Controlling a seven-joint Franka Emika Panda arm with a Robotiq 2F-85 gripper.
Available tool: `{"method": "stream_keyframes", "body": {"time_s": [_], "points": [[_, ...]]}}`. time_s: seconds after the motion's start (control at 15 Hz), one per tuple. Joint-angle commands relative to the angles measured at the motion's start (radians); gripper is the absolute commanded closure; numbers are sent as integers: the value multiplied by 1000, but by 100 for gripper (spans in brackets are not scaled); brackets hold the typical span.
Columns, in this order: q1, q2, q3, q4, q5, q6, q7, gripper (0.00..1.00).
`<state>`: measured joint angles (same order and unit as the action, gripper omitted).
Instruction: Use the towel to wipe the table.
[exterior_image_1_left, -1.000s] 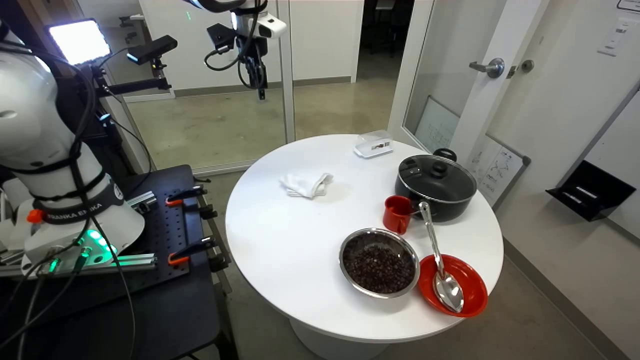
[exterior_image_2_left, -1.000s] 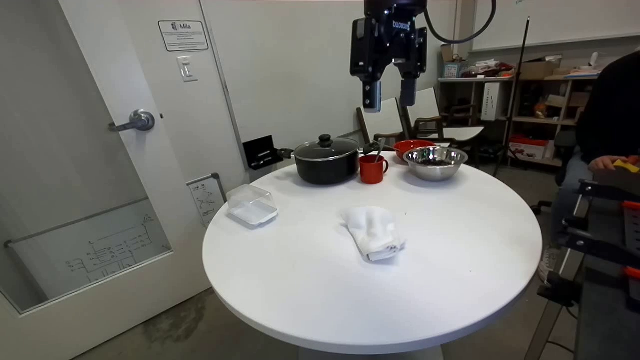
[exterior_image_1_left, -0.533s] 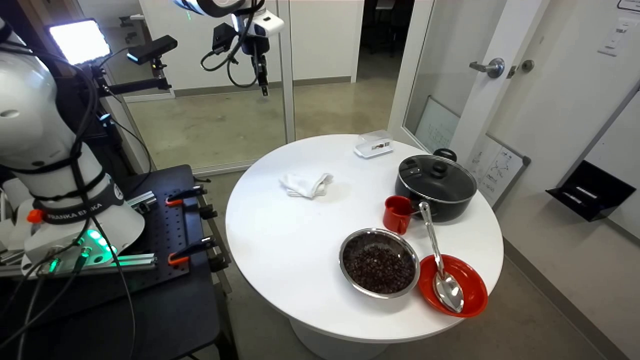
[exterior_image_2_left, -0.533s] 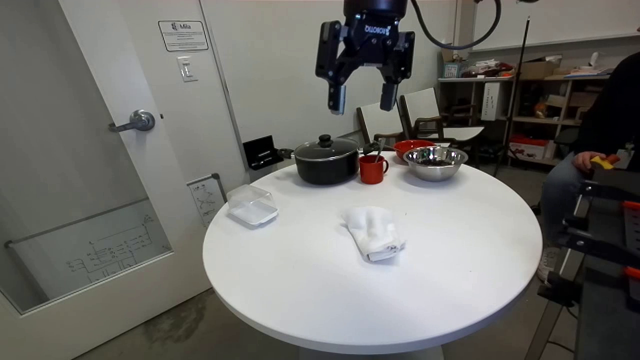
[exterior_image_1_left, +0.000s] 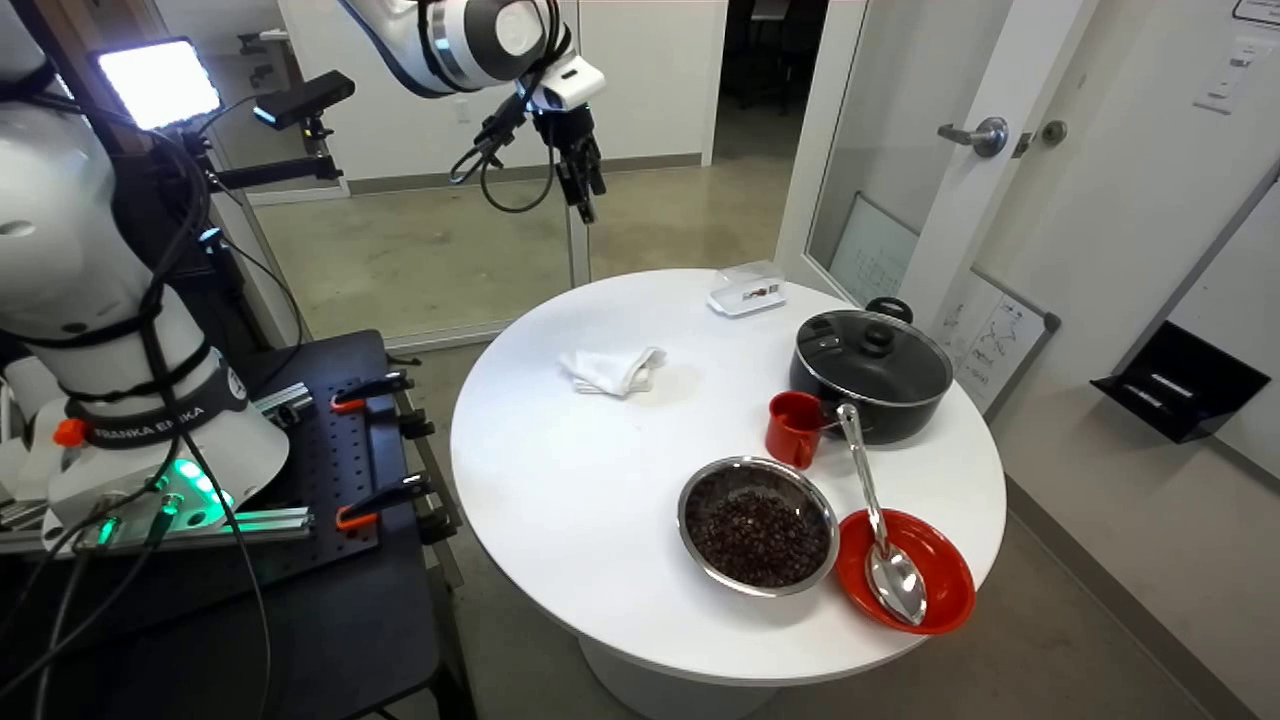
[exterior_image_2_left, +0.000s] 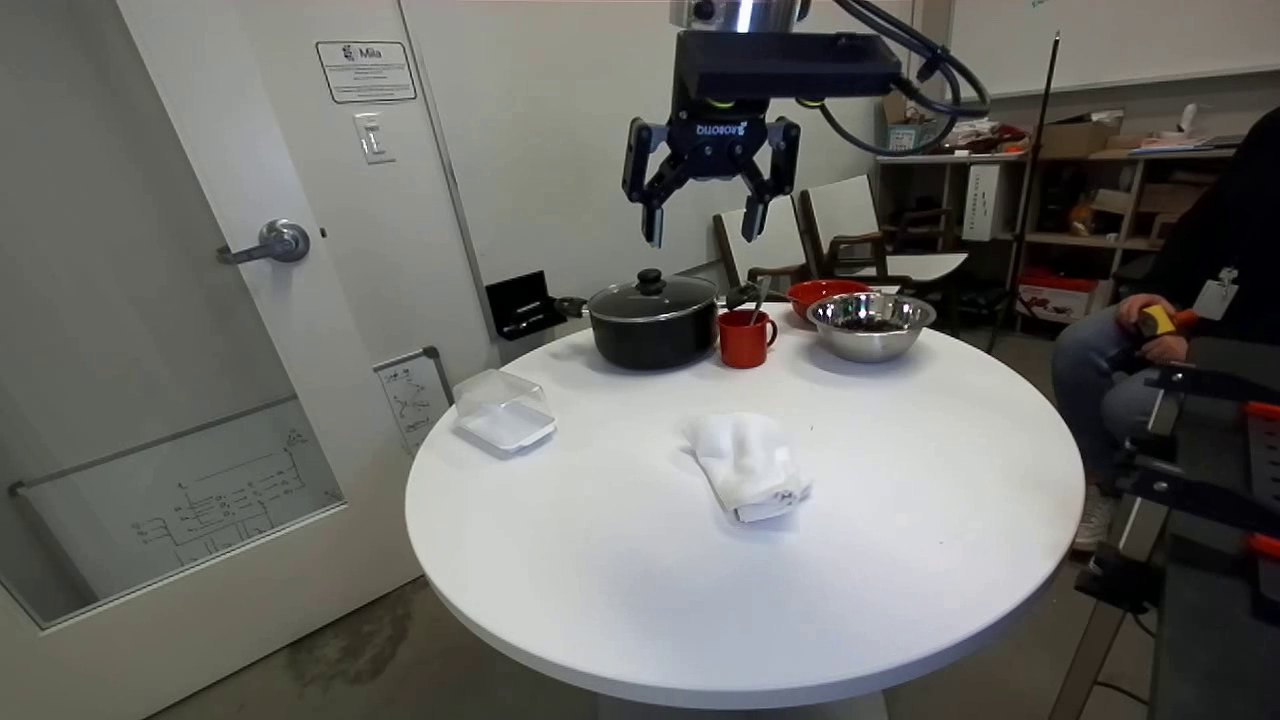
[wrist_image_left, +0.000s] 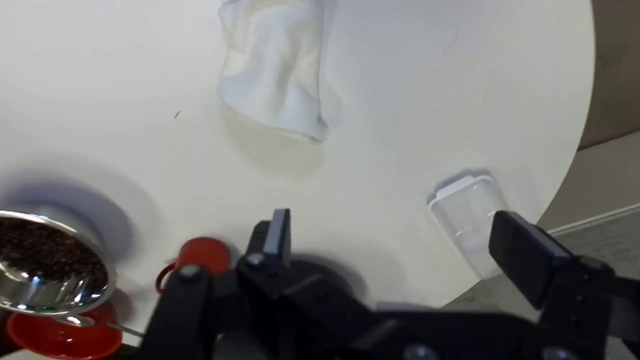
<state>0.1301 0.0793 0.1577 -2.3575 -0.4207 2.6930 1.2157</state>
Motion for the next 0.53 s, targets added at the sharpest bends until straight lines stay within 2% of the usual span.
{"method": "stream_keyframes", "body": {"time_s": [0.0,0.27,0.47], "points": [[27,138,-39,104,-86,1,265,0],[59,303,-85,183,-113,34,518,0],[141,395,-197,231,-181,67,734,0]]}}
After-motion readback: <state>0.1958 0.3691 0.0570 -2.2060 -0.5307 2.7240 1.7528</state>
